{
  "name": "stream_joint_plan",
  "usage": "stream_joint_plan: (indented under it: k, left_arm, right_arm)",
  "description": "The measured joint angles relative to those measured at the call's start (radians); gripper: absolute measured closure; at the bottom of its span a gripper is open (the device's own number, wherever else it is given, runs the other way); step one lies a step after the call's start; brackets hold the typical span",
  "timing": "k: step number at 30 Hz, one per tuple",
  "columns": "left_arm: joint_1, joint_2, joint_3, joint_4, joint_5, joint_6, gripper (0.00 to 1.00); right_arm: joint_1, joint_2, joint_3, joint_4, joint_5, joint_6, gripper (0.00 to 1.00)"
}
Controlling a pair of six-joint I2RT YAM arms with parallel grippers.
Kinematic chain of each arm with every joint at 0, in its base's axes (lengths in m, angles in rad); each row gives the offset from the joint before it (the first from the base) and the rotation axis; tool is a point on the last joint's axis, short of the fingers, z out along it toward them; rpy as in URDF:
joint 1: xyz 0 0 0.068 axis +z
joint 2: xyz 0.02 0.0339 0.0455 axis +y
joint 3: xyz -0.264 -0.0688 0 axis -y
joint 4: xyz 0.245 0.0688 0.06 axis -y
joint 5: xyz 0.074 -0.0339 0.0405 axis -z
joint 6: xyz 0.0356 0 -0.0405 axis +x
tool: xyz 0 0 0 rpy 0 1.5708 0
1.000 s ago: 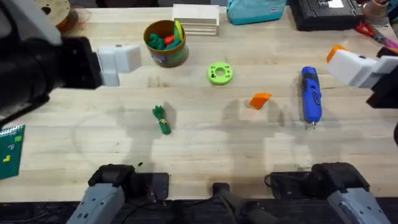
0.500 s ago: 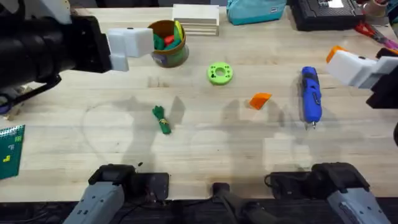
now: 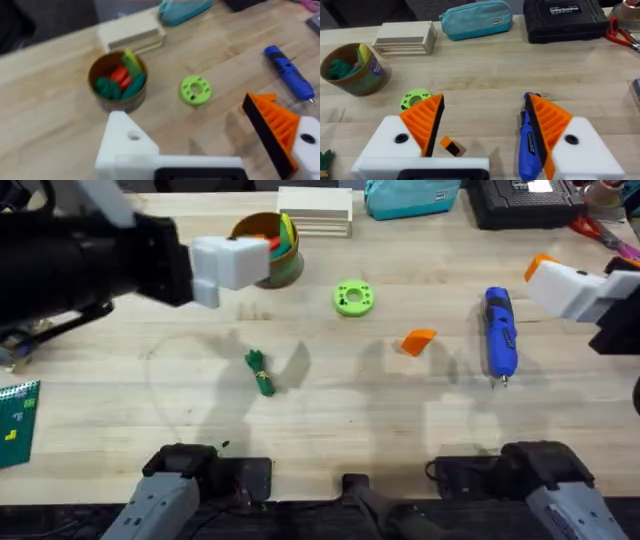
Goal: Pick up the gripper from the table and insert it into the empty holder that is missing its gripper. Then pick up a screw, insert it into the mounting hole, and use the screwdriver to tighten it. Finally, clean up the table by picking up the vegetable and placing it into the bucket.
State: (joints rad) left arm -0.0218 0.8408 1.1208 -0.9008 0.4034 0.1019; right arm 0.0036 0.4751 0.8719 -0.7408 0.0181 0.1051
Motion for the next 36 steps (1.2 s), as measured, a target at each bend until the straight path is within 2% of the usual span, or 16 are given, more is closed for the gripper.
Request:
stream_joint_plan:
  k: [3,7,11,17,21,24,30,36]
  left_arm:
    - [-0.045,-0.031,-0.083,0.152,0.060,0.036,0.014]
    - [-0.147,-0.144,-0.256,0.346,0.098,0.060,0.014]
    - [-0.246,-0.307,-0.448,0.515,0.110,0.073,0.013]
    - [-0.343,-0.490,-0.727,0.759,0.101,0.078,0.014]
    - [-0.373,-0.592,-0.893,0.876,0.081,0.042,0.014]
    - [-0.378,-0.666,-0.988,0.936,0.070,0.009,0.014]
    - [-0.378,-0.814,-1.086,0.943,0.063,-0.025,0.014]
    - [-0.378,-0.837,-1.105,0.887,0.063,-0.043,0.014]
  right_arm:
    - [0.000,0.000,0.000,0.000,0.000,0.000,0.049]
    - [0.000,0.000,0.000,0.000,0.000,0.000,0.050]
    - [0.000,0.000,0.000,0.000,0.000,0.000,0.050]
    - [0.000,0.000,0.000,0.000,0.000,0.000,0.049]
    - [0.000,0.000,0.000,0.000,0.000,0.000,0.049]
    - [0.000,0.000,0.000,0.000,0.000,0.000,0.049]
    - [0.000,0.000,0.000,0.000,0.000,0.000,0.051]
    - [0.000,0.000,0.000,0.000,0.000,0.000,0.050]
